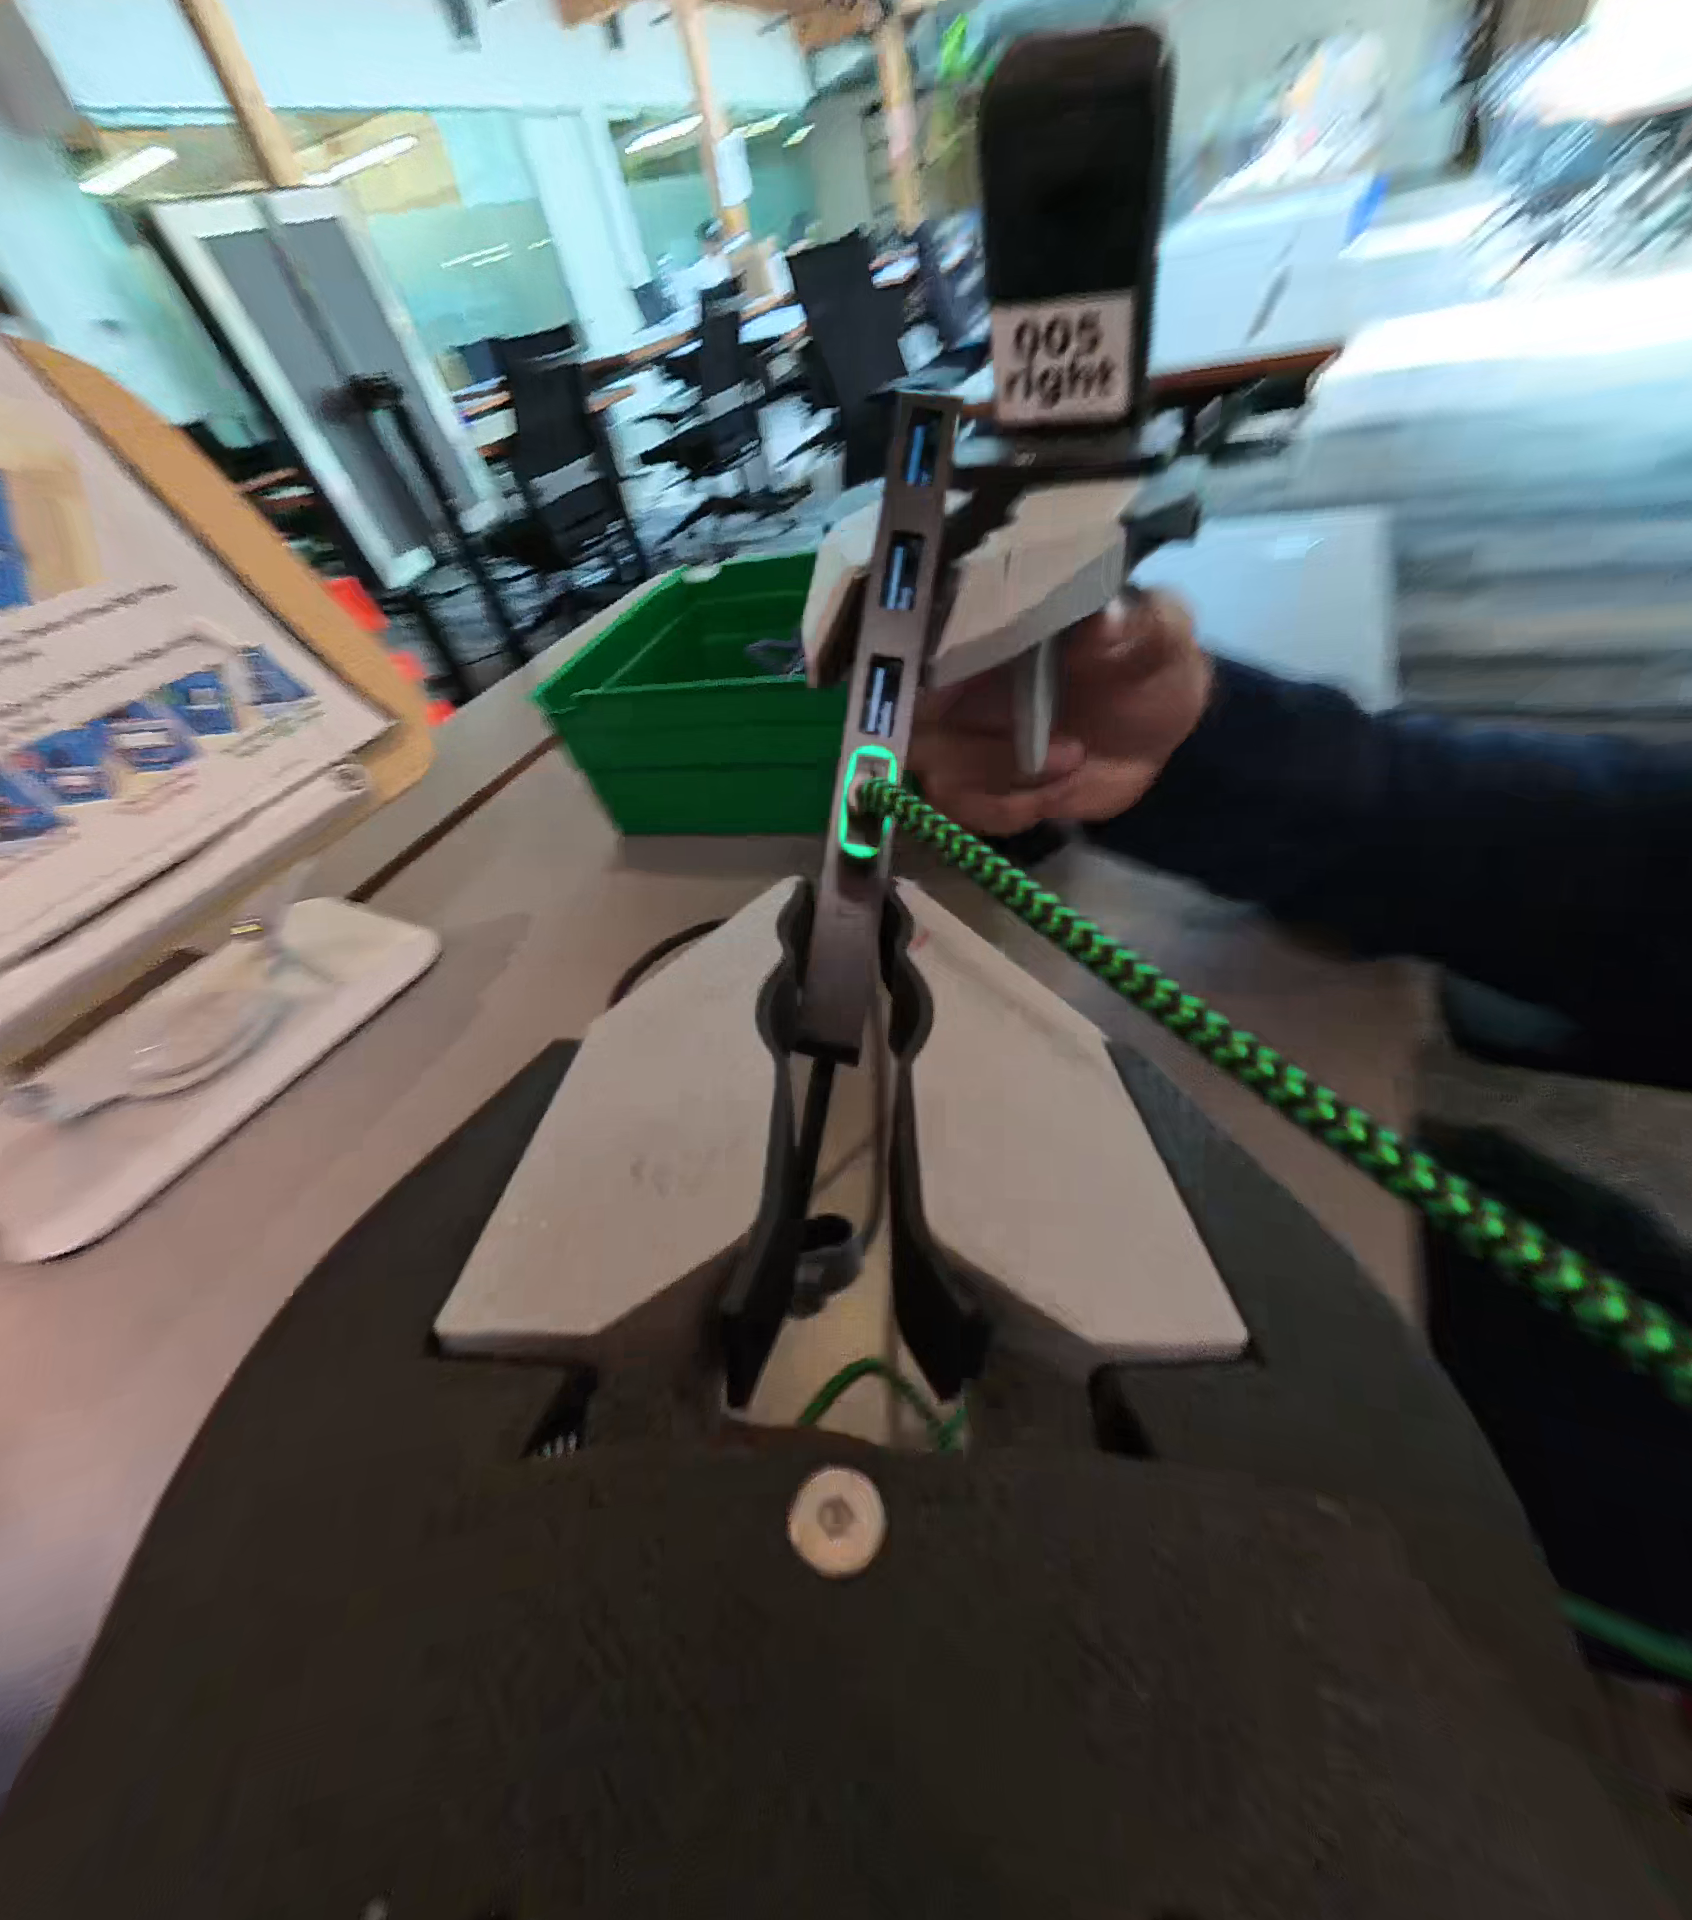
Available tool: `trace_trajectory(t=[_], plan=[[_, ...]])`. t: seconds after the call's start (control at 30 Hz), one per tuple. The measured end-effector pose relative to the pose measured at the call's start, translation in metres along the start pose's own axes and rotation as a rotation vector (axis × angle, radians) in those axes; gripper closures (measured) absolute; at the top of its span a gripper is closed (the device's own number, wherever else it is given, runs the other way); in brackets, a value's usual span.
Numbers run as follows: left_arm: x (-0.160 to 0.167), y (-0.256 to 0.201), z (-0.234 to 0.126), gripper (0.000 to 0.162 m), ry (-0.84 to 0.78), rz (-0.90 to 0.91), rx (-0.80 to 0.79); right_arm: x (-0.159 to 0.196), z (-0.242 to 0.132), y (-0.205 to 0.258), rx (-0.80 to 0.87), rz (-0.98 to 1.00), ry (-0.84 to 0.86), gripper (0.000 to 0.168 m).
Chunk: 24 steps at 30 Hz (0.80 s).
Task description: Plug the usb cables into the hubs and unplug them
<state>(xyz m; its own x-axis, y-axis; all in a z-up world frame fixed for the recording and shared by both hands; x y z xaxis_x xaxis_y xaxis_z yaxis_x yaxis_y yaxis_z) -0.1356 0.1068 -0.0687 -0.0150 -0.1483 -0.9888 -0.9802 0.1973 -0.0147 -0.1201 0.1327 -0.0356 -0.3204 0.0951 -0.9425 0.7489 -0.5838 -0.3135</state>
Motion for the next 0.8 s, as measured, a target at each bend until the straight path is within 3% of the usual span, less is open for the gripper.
trace_trajectory(t=[0.13,0.3,0.53,0.67,0.8], plan=[[0.012,0.035,0.001,0.155,0.097,0.251,-0.324,0.028,-0.006,-0.027,0.134,0.056,0.154,0.138],[0.038,0.048,0.002,0.155,0.239,0.401,-0.371,0.043,-0.016,-0.03,0.226,-0.148,0.36,0.135],[0.046,0.055,-0.006,0.155,0.326,0.523,-0.393,0.053,-0.009,-0.016,0.275,-0.568,0.691,0.138],[0.054,0.048,-0.005,0.155,0.359,0.556,-0.344,0.039,0.012,0.004,0.235,-0.669,0.647,0.145],[0.056,0.031,0.004,0.155,0.345,0.563,-0.274,0.06,0.025,0.016,0.165,-0.73,0.739,0.14]])
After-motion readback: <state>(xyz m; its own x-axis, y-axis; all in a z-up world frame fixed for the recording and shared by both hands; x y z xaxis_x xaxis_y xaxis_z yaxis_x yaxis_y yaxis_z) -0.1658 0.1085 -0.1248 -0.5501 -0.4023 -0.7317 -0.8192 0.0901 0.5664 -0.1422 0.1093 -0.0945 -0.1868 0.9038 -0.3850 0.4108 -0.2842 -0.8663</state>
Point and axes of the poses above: each gripper's, where its closed fingertips meet, z out along the fingers, x out of its underside, y = z × x across the jaws, the point moved 1 cm from there along -z, back along the fingers, and after that the axes turned 13 degrees about -z, right-handed, at the moved point
